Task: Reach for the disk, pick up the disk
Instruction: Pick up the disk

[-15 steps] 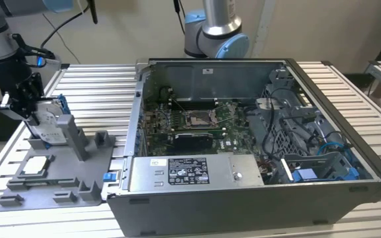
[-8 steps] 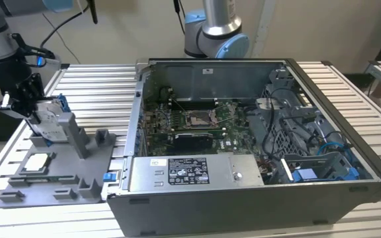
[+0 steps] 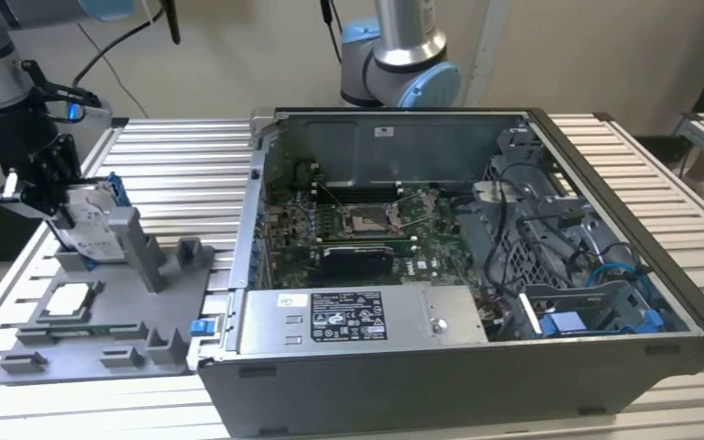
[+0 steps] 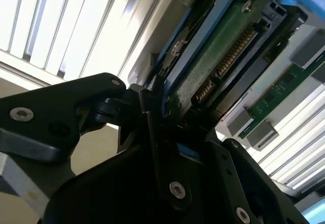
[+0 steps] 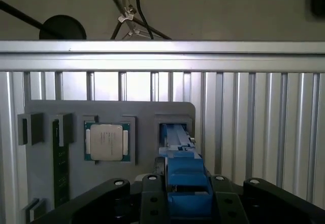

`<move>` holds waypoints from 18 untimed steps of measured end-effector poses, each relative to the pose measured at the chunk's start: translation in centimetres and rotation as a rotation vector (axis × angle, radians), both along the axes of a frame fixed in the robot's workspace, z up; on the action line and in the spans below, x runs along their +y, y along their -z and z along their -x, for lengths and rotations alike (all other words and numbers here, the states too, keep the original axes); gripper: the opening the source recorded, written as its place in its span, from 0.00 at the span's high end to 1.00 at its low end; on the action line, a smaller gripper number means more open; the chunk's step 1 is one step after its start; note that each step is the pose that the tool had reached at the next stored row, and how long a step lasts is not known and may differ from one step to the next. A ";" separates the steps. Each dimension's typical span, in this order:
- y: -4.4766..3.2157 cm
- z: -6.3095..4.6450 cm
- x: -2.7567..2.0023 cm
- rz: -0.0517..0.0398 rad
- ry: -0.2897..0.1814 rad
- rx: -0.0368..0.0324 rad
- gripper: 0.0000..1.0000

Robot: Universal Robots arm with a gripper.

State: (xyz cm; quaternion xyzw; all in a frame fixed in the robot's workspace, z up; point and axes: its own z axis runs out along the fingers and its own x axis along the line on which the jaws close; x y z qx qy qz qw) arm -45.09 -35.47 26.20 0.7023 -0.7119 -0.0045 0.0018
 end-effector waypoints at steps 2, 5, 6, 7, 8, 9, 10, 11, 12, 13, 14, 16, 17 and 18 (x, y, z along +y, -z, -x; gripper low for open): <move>-0.02 0.0 0.00 -0.0001 -0.002 -0.0001 1.00; -0.25 0.0 0.00 0.0000 -0.005 0.0000 1.00; -0.38 0.0 0.00 0.0000 -0.006 0.0000 1.00; -0.51 0.0 0.00 0.0001 -0.007 0.0001 1.00; -0.62 0.0 0.00 0.0000 -0.008 0.0001 1.00; -0.72 0.0 0.00 0.0000 -0.009 0.0000 1.00; -0.81 0.0 0.00 0.0000 -0.009 0.0000 1.00; -0.89 0.0 0.00 0.0000 -0.010 0.0000 1.00; -1.00 0.0 0.00 0.0000 -0.010 0.0000 1.00; -1.12 0.0 0.00 0.0000 -0.011 0.0001 1.00; -1.23 0.0 0.00 -0.0001 -0.012 -0.0001 1.00; -1.51 0.0 0.00 0.0000 -0.013 0.0000 1.00; -1.67 0.0 0.00 0.0001 -0.014 0.0000 1.00; -1.84 0.0 0.00 0.0000 -0.014 0.0000 1.00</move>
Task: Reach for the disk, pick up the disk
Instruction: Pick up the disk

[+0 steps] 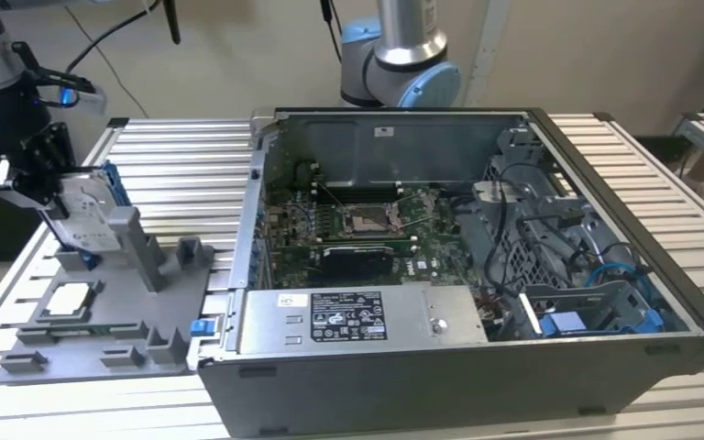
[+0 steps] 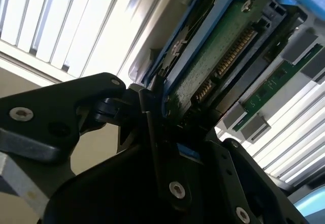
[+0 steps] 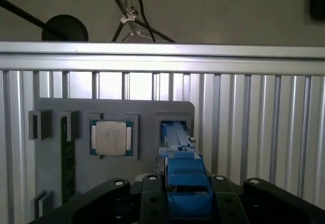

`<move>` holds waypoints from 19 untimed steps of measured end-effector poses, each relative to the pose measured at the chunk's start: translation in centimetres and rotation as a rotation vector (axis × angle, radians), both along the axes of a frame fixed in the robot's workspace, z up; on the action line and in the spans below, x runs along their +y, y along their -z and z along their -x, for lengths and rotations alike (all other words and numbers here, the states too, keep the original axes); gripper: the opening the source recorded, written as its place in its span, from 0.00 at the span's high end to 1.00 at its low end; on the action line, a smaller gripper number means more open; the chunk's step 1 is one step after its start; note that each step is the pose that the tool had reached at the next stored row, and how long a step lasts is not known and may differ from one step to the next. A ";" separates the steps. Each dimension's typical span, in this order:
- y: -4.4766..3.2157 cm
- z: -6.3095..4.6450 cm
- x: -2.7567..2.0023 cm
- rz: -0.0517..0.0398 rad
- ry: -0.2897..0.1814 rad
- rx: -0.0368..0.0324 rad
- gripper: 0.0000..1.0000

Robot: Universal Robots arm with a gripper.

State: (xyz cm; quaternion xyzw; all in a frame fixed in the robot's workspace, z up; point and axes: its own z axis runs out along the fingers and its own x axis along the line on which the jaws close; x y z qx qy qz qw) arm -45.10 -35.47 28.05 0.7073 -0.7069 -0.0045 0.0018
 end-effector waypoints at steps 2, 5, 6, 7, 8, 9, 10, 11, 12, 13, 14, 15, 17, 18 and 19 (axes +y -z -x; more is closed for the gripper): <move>-0.33 0.0 0.00 -0.0001 -0.001 -0.0001 1.00; -0.86 0.0 0.00 -0.0001 -0.002 0.0000 1.00; -1.05 0.0 0.00 0.0000 -0.003 0.0000 1.00; -1.23 0.0 0.00 0.0000 -0.003 0.0000 1.00; -1.41 0.0 0.00 0.0000 -0.003 0.0001 1.00; -1.55 0.0 0.00 0.0000 -0.003 0.0000 1.00; -1.64 0.0 0.00 0.0000 -0.003 0.0000 1.00; -1.73 0.0 0.00 0.0000 -0.004 0.0000 1.00; -1.83 0.0 0.00 0.0000 -0.004 -0.0001 1.00; -1.96 0.0 0.00 0.0000 -0.005 0.0000 1.00; -2.09 0.0 0.00 0.0000 -0.005 0.0000 1.00; -2.22 0.0 0.00 0.0000 -0.006 0.0000 1.00; -2.49 0.0 0.00 0.0001 -0.007 0.0000 1.00; -2.64 0.0 0.00 0.0001 -0.008 0.0000 1.00; -2.79 0.0 0.00 0.0001 -0.009 0.0000 1.00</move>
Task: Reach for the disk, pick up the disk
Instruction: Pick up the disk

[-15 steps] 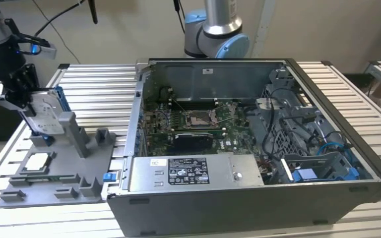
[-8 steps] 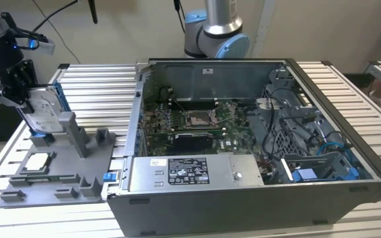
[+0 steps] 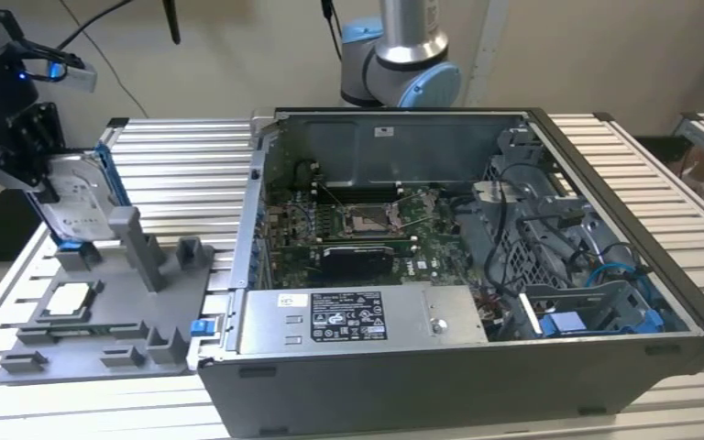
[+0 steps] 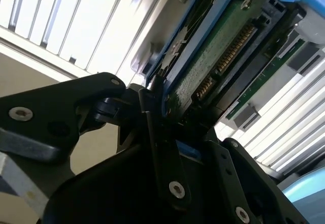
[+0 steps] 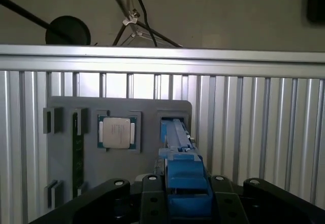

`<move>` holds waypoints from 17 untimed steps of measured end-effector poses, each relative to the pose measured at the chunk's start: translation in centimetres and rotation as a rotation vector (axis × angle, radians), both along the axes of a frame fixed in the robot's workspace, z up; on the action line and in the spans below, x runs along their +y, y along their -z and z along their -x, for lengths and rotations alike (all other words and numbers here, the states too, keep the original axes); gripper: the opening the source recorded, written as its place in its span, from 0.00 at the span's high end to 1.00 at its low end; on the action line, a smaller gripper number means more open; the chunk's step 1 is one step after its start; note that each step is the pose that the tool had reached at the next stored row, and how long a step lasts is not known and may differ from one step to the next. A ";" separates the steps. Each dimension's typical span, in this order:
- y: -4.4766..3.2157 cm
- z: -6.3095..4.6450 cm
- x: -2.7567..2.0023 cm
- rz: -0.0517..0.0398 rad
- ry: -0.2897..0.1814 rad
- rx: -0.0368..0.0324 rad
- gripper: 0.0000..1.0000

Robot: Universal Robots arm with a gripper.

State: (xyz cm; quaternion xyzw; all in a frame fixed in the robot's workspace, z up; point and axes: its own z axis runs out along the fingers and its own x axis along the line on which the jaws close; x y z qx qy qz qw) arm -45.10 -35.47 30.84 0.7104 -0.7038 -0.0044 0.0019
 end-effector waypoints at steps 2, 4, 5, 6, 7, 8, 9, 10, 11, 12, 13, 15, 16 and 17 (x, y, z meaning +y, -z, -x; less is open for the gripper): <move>-0.33 0.0 0.00 0.0000 -0.001 0.0000 1.00; -0.67 0.0 0.00 0.0001 -0.003 0.0000 1.00; -0.84 0.0 0.00 0.0001 -0.003 0.0001 1.00; -1.00 0.0 0.00 0.0001 -0.004 0.0001 1.00; -1.16 0.0 0.00 0.0001 -0.004 0.0001 1.00; -1.33 0.0 0.00 0.0000 -0.005 0.0000 1.00; -1.50 0.0 0.00 0.0000 -0.005 0.0000 1.00; -1.69 0.0 0.00 0.0000 -0.005 0.0000 1.00; -1.85 0.0 0.00 0.0000 -0.006 0.0000 1.00; -2.03 0.0 0.00 0.0001 -0.006 0.0001 1.00; -2.21 0.0 0.00 0.0001 -0.006 0.0000 1.00; -2.57 0.0 0.00 0.0000 -0.007 0.0000 1.00; -2.76 0.0 0.00 0.0001 -0.007 0.0001 1.00; -2.94 0.0 0.00 0.0001 -0.007 0.0001 1.00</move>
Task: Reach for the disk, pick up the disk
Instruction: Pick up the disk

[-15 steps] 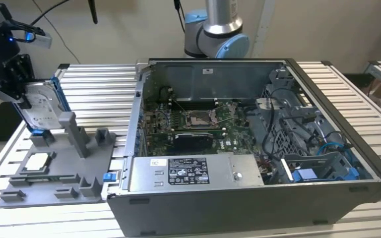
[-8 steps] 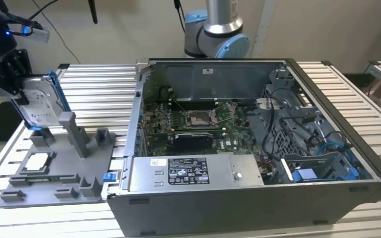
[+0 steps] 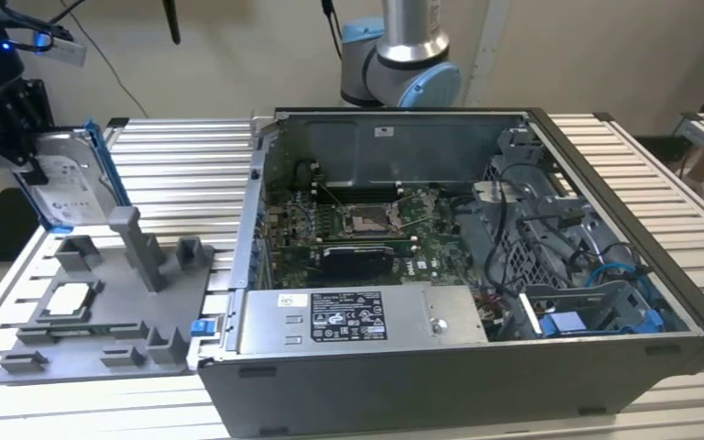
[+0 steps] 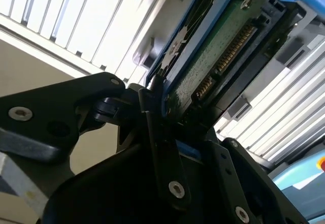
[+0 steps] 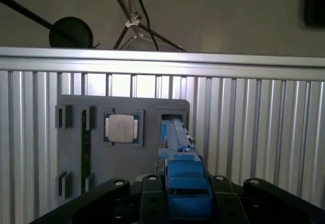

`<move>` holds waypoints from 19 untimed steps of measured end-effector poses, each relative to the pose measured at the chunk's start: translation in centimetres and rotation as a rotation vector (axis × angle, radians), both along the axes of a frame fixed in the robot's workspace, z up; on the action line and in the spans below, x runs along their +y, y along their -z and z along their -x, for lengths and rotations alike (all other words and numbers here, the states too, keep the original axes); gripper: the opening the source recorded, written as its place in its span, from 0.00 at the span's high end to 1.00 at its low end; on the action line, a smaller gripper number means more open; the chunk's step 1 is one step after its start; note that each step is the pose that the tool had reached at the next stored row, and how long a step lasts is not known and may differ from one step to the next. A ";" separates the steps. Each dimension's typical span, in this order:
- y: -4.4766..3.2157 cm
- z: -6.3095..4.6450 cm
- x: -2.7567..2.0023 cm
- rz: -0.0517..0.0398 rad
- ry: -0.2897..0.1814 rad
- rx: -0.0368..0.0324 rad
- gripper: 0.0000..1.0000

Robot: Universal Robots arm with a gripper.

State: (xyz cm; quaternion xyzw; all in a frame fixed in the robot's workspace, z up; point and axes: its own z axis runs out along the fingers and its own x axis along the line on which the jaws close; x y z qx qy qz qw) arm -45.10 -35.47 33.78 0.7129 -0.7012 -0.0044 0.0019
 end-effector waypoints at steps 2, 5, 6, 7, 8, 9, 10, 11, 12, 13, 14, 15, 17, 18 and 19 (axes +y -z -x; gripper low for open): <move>-0.30 0.0 0.00 0.0000 0.000 0.0000 1.00; -0.74 0.0 0.00 0.0000 0.000 -0.0001 1.00; -0.90 0.0 0.00 0.0000 0.000 -0.0001 1.00; -1.08 0.0 0.00 0.0000 0.000 -0.0001 1.00; -1.27 0.0 0.00 0.0000 0.000 0.0001 1.00; -1.45 0.0 0.00 0.0000 0.000 0.0000 1.00; -1.65 0.0 0.00 0.0000 0.000 0.0000 1.00; -1.83 0.0 0.00 0.0000 0.000 0.0000 1.00; -2.02 0.0 0.00 0.0000 0.000 0.0000 1.00; -2.19 0.0 0.00 0.0000 0.000 0.0000 1.00; -2.38 0.0 0.00 0.0000 0.000 0.0001 1.00; -2.57 0.0 0.00 0.0000 0.000 0.0000 1.00; -2.91 0.0 0.00 0.0000 0.000 0.0000 1.00; -3.09 0.0 0.00 0.0000 0.000 0.0000 1.00; -3.27 0.0 0.00 0.0000 0.000 -0.0001 1.00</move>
